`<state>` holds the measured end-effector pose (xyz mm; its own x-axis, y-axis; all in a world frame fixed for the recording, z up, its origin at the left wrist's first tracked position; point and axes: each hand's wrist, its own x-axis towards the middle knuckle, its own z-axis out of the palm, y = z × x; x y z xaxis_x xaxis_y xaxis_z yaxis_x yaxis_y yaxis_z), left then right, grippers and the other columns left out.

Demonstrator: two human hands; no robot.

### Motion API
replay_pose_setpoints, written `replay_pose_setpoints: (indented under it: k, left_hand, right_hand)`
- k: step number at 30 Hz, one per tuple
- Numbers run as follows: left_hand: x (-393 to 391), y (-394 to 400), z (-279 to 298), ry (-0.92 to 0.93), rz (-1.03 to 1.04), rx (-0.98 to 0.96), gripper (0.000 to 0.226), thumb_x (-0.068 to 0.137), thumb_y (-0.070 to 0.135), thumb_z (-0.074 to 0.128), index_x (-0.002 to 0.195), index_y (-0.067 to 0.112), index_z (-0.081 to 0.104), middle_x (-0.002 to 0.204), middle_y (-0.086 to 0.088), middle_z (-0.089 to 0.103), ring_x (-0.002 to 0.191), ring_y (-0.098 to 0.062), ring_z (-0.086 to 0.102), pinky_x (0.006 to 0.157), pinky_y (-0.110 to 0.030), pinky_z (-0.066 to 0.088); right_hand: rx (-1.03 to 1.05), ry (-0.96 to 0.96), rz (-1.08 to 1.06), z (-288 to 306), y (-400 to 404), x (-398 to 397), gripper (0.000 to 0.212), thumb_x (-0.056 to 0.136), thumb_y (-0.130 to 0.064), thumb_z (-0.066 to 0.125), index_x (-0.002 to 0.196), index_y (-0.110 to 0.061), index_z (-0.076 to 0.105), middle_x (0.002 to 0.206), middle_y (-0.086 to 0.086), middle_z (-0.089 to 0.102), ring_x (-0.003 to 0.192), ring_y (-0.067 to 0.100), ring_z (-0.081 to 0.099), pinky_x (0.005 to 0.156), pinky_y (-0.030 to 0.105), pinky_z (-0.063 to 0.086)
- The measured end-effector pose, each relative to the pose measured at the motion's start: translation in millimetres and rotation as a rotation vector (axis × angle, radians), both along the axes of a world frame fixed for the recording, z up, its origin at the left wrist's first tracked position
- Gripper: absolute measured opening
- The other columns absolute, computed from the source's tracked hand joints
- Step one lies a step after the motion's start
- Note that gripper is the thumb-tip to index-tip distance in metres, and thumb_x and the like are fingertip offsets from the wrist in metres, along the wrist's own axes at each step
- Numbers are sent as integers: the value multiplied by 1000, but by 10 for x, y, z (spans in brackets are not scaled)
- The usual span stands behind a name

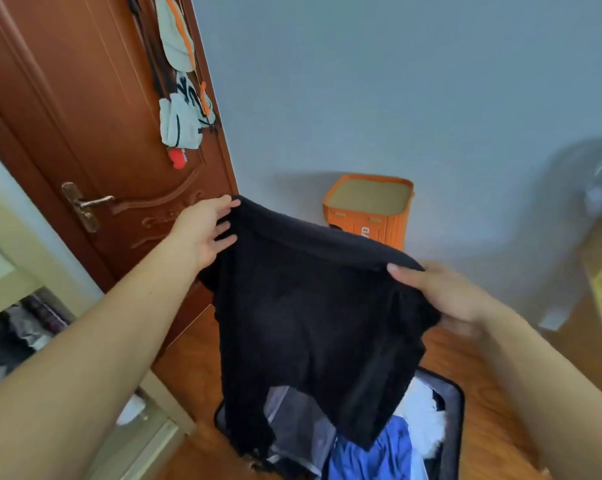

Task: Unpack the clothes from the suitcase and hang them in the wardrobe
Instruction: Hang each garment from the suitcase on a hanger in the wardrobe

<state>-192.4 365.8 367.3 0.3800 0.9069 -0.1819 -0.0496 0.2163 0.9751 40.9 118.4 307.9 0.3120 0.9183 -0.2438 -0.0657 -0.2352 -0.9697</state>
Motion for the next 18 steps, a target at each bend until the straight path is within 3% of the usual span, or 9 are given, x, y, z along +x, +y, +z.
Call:
replay_pose_setpoints:
  k: [2, 5, 6, 8, 10, 12, 14, 16, 18]
  left_hand:
    - [-87, -107, -48, 58, -284, 55, 52, 94, 42, 69, 143, 33, 56, 159, 2, 40, 148, -32, 35, 121, -47, 30]
    - [-259, -490, -197, -34, -646, 132, 91, 71, 61, 84, 149, 50, 39, 164, 6, 30, 146, -24, 40, 121, -44, 32]
    - [-303, -671, -257, -48, -697, 193, 102, 65, 66, 85, 151, 52, 32, 164, 12, 29, 147, -16, 39, 120, -39, 34]
    - [-406, -1050, -467, 2, -731, 348, 114, 65, 67, 83, 156, 55, 14, 162, 24, 27, 147, 0, 32, 116, -30, 35]
    - [-453, -1295, -804, 176, -556, 486, 115, 69, 62, 85, 154, 60, 8, 160, 30, 25, 147, 5, 27, 117, -31, 29]
    - [-438, -1403, -1088, 274, -318, 436, 106, 70, 52, 86, 152, 57, 18, 152, 27, 36, 139, 5, 39, 115, -31, 34]
    - [-421, -1318, -1350, 321, -151, 344, 71, 82, 33, 82, 141, 41, 45, 133, 19, 59, 123, -3, 57, 105, -32, 46]
    - [-460, -1103, -1610, 423, -25, 290, 24, 94, 18, 69, 115, 29, 66, 108, 9, 72, 105, -16, 68, 92, -38, 55]
    - [-581, -902, -1771, 467, 74, 235, 14, 99, 15, 61, 90, 20, 71, 85, 1, 73, 86, -25, 68, 75, -39, 51]
  right_hand:
    - [92, 320, -49, 334, 138, -155, 32, 100, -28, 55, 117, -5, 68, 113, 15, 73, 98, 29, 73, 87, 45, 59]
    - [42, 620, -128, 637, 558, -411, 29, 104, -22, 46, 97, -2, 66, 102, 16, 71, 84, 27, 69, 75, 40, 60]
    - [28, 659, -139, 706, 690, -503, 25, 103, -15, 44, 87, -4, 60, 91, 15, 63, 75, 26, 61, 67, 35, 60]
    - [24, 728, -163, 802, 883, -667, 30, 89, 6, 34, 67, -14, 37, 71, 5, 29, 58, 19, 31, 49, 26, 42]
    - [26, 835, -199, 844, 1010, -806, 39, 80, 12, 20, 65, -23, 24, 72, -3, 11, 61, 14, 11, 55, 24, 27]
    - [29, 891, -174, 825, 1104, -914, 39, 89, 8, 18, 66, -23, 25, 77, -5, 10, 68, 13, 10, 60, 25, 33]
    - [38, 826, -113, 828, 1185, -972, 34, 95, 3, 22, 71, -20, 27, 76, -3, 14, 64, 14, 15, 49, 30, 46]
    - [27, 713, -100, 882, 1200, -922, 29, 99, 0, 32, 73, -9, 42, 69, 7, 40, 59, 21, 43, 47, 36, 55]
    - [63, 681, -179, 961, 1123, -767, 29, 100, 1, 39, 74, -3, 52, 66, 10, 53, 62, 26, 58, 58, 44, 59]
